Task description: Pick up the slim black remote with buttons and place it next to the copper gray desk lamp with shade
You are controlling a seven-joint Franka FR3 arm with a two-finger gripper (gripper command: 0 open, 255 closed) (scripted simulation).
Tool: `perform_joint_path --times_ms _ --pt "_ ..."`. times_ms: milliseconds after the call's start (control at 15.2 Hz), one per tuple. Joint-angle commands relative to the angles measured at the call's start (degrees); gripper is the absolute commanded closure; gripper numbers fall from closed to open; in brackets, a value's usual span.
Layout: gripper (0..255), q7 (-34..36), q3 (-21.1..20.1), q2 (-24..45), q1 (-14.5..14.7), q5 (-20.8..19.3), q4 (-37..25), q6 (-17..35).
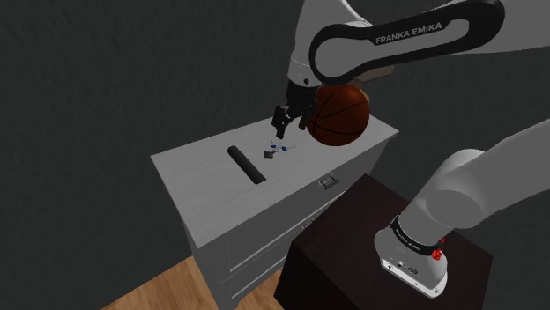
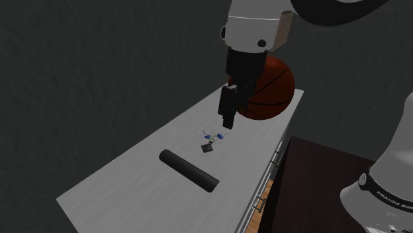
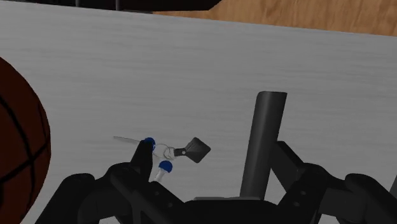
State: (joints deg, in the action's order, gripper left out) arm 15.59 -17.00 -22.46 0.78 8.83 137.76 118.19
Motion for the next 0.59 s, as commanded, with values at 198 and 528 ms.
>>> perform_joint_path --times_ms 198,528 --pt "0 6.8 -3.6 10.2 -0.1 -0.5 -3.3 6.7" --pt "0 14.4 -6.3 21.4 0.2 -3.4 -8.2 12.5"
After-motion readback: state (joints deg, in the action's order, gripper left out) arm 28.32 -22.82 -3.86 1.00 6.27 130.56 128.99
